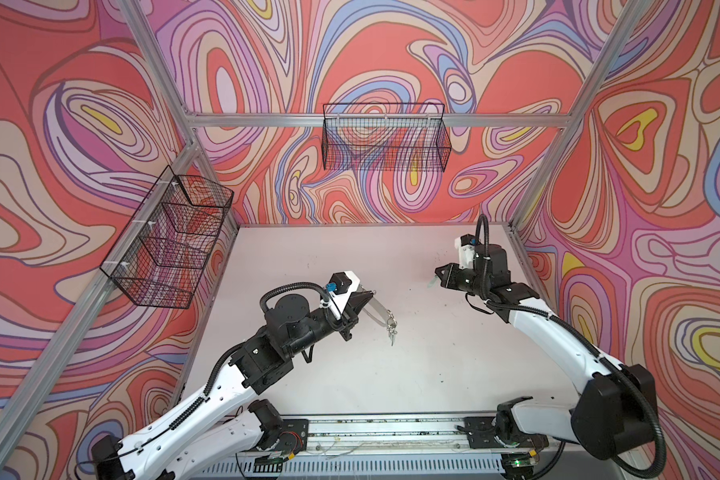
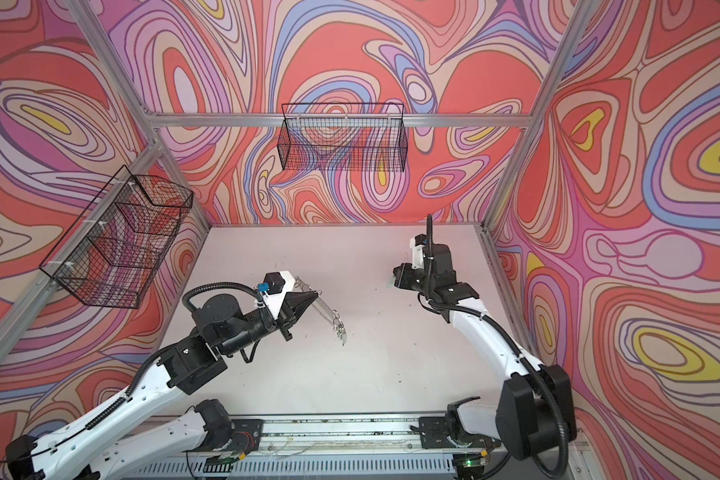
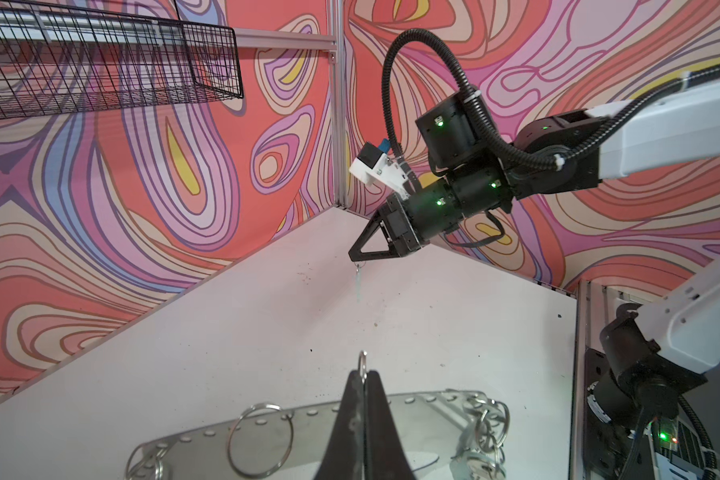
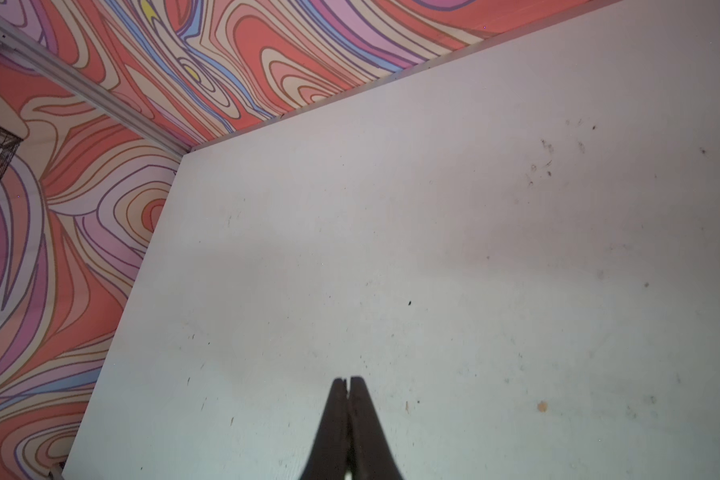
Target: Put the keys on the keyring
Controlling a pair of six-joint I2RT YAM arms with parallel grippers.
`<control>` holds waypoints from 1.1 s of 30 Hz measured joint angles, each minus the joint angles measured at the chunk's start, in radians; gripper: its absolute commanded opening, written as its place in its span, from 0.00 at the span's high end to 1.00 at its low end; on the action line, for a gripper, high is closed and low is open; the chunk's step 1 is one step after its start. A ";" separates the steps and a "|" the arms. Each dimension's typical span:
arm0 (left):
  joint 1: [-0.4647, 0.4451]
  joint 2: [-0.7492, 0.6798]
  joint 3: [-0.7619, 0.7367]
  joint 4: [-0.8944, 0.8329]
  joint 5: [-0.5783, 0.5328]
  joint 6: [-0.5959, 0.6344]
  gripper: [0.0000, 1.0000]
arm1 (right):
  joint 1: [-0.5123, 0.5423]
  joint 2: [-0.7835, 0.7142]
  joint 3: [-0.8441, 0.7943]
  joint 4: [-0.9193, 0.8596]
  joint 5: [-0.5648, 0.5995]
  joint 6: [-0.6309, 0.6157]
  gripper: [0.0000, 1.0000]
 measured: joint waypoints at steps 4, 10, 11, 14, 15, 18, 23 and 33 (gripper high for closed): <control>0.000 -0.021 0.000 -0.004 0.001 -0.007 1.00 | 0.081 -0.107 -0.033 -0.131 0.016 -0.017 1.00; 0.000 -0.040 0.000 -0.008 0.005 -0.015 1.00 | 0.138 -0.158 -0.108 -0.285 0.028 -0.015 1.00; 0.000 -0.040 0.000 -0.008 0.005 -0.015 1.00 | 0.145 -0.155 -0.119 -0.301 0.029 -0.014 1.00; 0.000 -0.040 -0.001 -0.008 0.007 -0.015 1.00 | 0.166 -0.122 -0.145 -0.338 0.029 -0.011 1.00; 0.000 -0.042 -0.002 -0.008 0.007 -0.015 1.00 | 0.174 -0.103 -0.151 -0.346 0.028 -0.011 1.00; 0.000 -0.049 -0.004 -0.009 0.007 -0.015 1.00 | 0.192 -0.035 -0.156 -0.352 0.016 -0.016 1.00; 0.000 -0.063 -0.006 -0.013 0.003 -0.015 1.00 | 0.225 0.094 -0.156 -0.335 0.002 -0.031 1.00; 0.000 -0.069 -0.014 -0.026 -0.008 -0.015 1.00 | 0.254 0.321 -0.041 -0.293 0.047 -0.051 1.00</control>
